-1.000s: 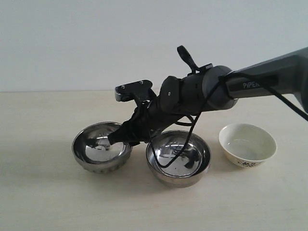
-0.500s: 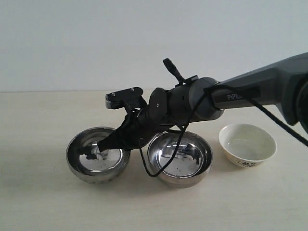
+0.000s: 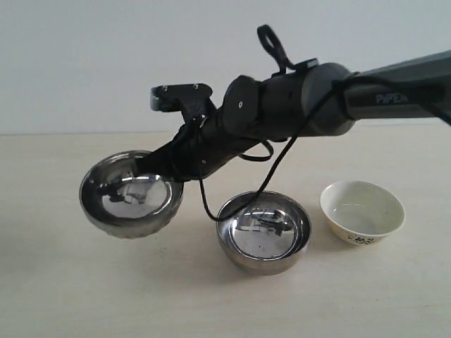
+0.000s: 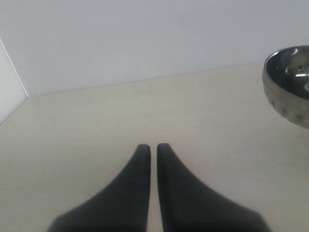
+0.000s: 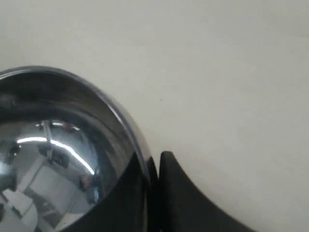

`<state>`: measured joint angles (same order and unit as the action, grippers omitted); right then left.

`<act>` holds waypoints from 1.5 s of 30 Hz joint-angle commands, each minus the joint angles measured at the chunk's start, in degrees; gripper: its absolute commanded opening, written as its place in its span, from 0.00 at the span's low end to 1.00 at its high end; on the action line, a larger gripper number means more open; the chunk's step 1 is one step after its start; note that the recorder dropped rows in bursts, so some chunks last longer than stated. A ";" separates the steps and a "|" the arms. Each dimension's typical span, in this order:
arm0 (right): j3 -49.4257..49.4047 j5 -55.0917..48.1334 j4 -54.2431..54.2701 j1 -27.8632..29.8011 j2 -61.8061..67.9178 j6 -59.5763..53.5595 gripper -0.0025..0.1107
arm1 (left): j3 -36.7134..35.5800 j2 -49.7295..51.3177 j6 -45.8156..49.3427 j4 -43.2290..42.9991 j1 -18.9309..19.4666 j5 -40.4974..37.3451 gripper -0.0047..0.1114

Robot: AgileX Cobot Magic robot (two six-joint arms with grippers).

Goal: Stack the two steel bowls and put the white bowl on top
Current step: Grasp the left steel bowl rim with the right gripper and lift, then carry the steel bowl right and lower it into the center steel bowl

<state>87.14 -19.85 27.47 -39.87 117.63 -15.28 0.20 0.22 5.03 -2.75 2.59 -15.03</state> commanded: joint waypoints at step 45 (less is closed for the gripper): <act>-17.97 -12.98 -1.28 20.03 -13.70 -3.06 0.02 | -0.20 -0.22 -0.56 0.39 0.14 0.41 0.07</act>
<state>69.07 -33.53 26.03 -20.09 102.95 -17.89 0.20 0.22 5.03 -2.75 2.59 -15.03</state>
